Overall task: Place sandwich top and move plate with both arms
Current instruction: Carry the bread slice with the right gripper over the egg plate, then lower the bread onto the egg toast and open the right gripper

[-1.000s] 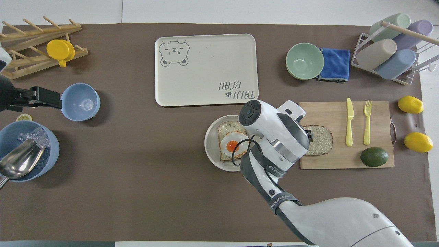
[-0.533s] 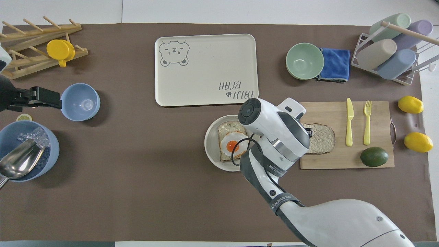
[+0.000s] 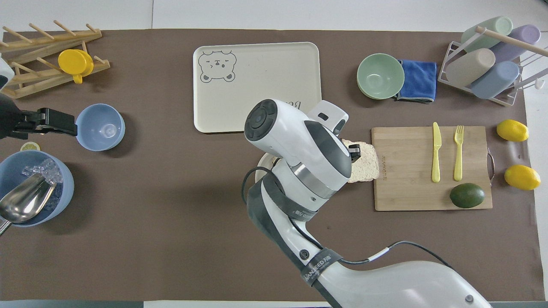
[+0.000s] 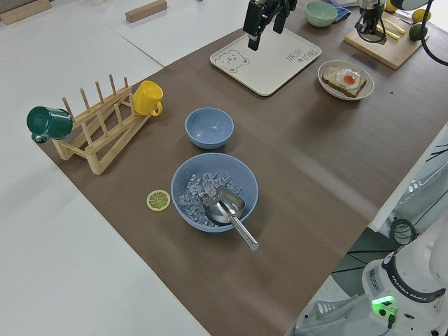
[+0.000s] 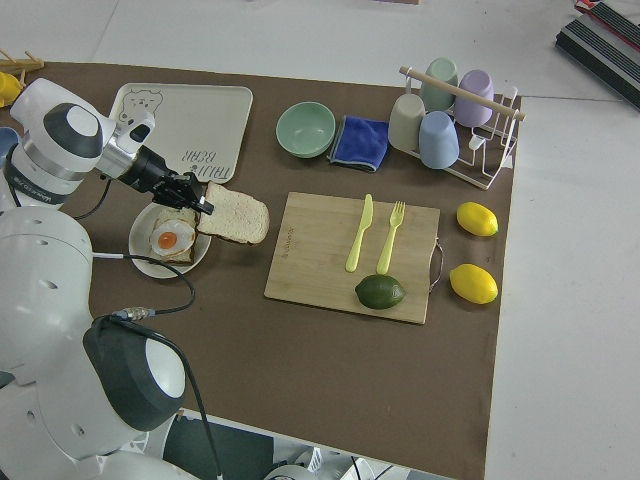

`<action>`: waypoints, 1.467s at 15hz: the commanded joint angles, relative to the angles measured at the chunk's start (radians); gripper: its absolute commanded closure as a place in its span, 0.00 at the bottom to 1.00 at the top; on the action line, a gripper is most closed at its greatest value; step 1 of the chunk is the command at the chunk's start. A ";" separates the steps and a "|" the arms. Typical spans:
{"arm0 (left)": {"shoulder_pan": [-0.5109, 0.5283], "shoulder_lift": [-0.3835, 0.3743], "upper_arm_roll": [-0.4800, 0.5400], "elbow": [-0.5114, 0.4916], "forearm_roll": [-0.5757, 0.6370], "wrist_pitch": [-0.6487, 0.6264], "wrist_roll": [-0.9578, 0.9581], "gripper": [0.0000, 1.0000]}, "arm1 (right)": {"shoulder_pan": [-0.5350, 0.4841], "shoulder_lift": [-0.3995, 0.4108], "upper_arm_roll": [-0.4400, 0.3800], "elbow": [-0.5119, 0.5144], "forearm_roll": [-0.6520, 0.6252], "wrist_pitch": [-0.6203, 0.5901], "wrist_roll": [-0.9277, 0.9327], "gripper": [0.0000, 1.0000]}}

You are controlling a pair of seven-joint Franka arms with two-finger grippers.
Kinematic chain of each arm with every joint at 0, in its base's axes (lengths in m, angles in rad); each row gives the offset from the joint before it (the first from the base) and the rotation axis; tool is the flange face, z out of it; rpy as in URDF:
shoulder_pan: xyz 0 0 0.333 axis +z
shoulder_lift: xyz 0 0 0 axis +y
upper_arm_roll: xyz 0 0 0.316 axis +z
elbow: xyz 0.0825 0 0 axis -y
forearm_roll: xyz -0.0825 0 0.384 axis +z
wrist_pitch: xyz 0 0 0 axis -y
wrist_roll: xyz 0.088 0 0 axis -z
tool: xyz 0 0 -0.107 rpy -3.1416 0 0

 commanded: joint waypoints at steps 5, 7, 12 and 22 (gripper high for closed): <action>0.048 -0.011 -0.003 -0.006 0.018 -0.032 -0.006 0.00 | 0.000 0.069 0.136 0.095 0.079 0.019 0.096 1.00; 0.049 -0.011 0.003 -0.006 0.018 -0.032 -0.007 0.00 | 0.012 0.069 0.136 0.086 0.123 0.074 0.131 1.00; 0.066 -0.019 0.003 -0.021 0.018 -0.029 -0.009 0.00 | 0.006 0.067 0.134 0.028 0.159 0.169 0.171 1.00; 0.066 -0.026 0.005 -0.040 0.018 -0.015 -0.006 0.00 | -0.019 0.055 0.134 -0.042 0.240 0.293 0.239 1.00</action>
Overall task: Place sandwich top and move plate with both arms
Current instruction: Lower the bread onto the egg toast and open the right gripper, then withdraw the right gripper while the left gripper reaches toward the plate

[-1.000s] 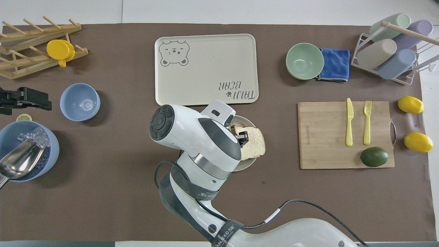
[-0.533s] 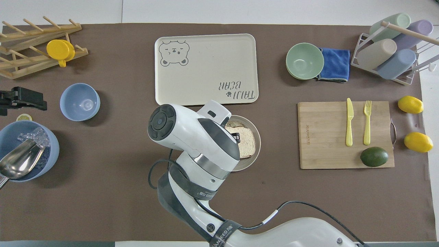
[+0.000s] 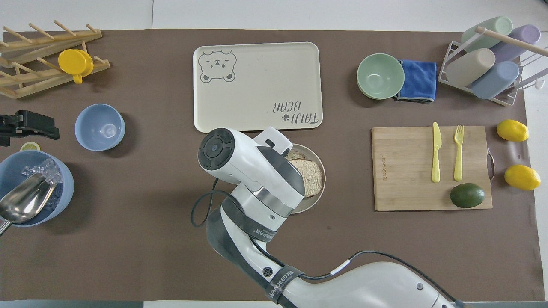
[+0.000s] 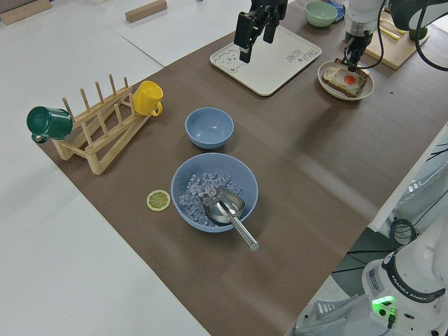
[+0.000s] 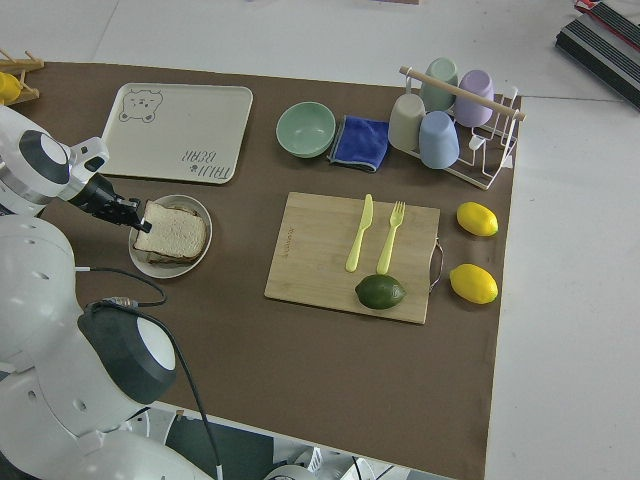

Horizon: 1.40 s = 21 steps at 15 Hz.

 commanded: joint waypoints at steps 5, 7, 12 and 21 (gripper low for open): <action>0.008 -0.027 -0.004 -0.031 0.017 0.010 -0.001 0.00 | -0.015 -0.020 0.008 -0.061 0.045 0.086 0.028 0.43; 0.008 -0.027 -0.004 -0.031 0.017 0.013 -0.006 0.00 | -0.027 -0.019 0.009 -0.059 0.045 0.089 0.026 0.41; 0.008 -0.027 -0.004 -0.039 0.014 0.035 -0.003 0.00 | -0.032 -0.020 0.008 -0.040 0.045 0.098 0.028 0.00; -0.066 -0.056 -0.011 -0.247 -0.075 0.242 -0.036 0.00 | -0.392 -0.287 0.006 -0.044 0.172 -0.090 -0.247 0.00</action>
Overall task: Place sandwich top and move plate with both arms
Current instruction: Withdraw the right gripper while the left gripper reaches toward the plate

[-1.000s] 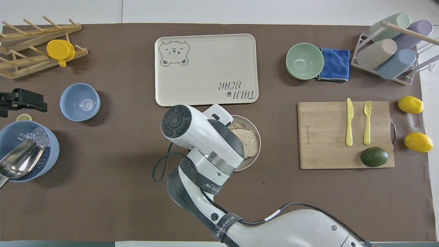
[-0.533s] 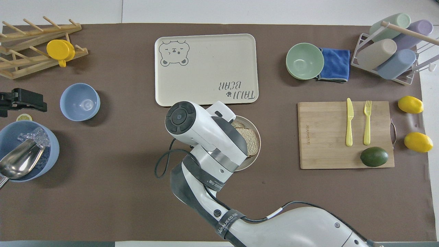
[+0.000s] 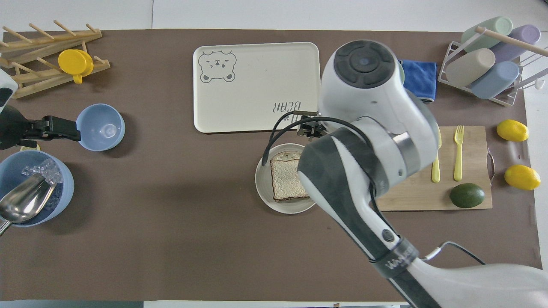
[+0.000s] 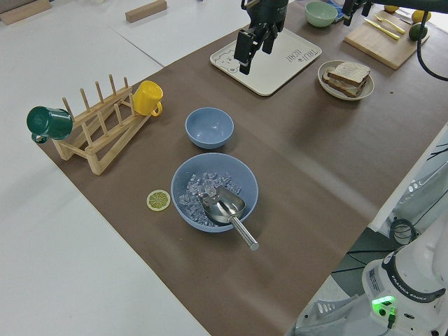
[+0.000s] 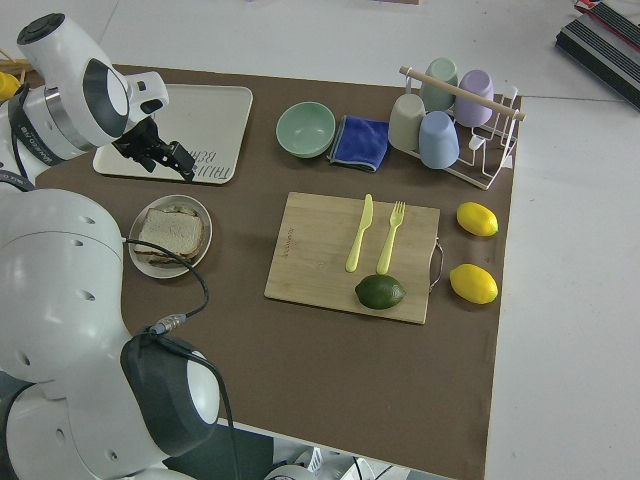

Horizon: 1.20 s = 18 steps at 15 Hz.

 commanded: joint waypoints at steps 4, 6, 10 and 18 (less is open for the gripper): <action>-0.135 -0.022 0.001 -0.208 -0.198 0.266 -0.080 0.00 | -0.236 -0.178 0.014 -0.033 0.036 -0.172 -0.288 0.00; -0.230 -0.001 0.001 -0.251 -0.212 0.338 -0.125 0.00 | -0.311 -0.220 0.011 -0.033 0.044 -0.225 -0.405 0.00; -0.411 0.078 0.001 -0.320 -0.214 0.540 -0.245 0.00 | -0.283 -0.261 -0.087 -0.049 0.043 -0.289 -0.496 0.00; -0.583 0.239 0.001 -0.346 -0.303 0.728 -0.323 0.00 | -0.232 -0.274 -0.207 -0.088 0.046 -0.269 -0.591 0.00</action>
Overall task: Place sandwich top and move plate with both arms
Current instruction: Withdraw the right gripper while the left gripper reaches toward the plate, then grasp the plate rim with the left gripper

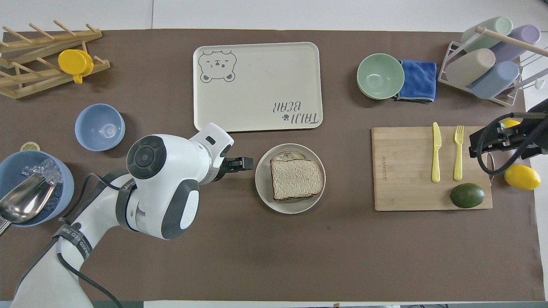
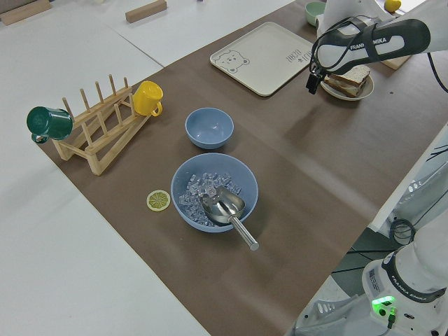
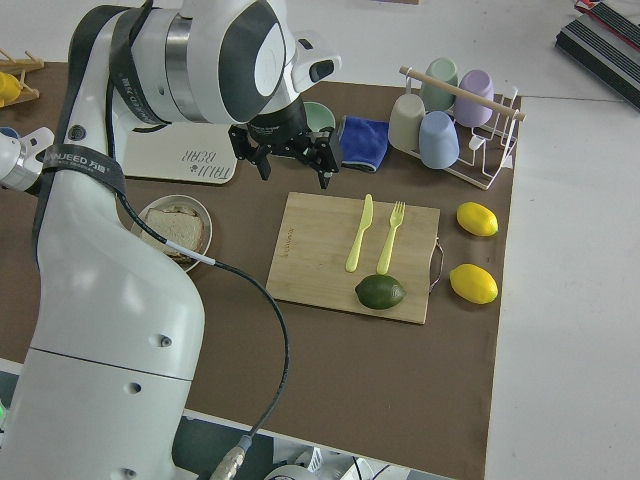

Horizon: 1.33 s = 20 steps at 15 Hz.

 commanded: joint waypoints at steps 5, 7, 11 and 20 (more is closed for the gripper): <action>-0.100 0.077 0.016 -0.022 -0.018 0.111 -0.069 0.00 | 0.030 -0.017 -0.134 -0.020 0.041 0.040 -0.126 0.00; -0.102 0.080 0.016 -0.033 -0.017 0.109 -0.067 0.02 | 0.030 -0.019 -0.142 -0.009 0.051 0.052 -0.121 0.00; -0.109 0.079 0.015 -0.031 -0.018 0.107 -0.070 0.09 | 0.031 -0.016 -0.139 0.011 0.037 0.098 -0.107 0.00; -0.146 0.079 0.015 -0.027 -0.041 0.109 -0.100 0.87 | 0.028 -0.025 -0.137 0.001 0.031 0.106 -0.089 0.00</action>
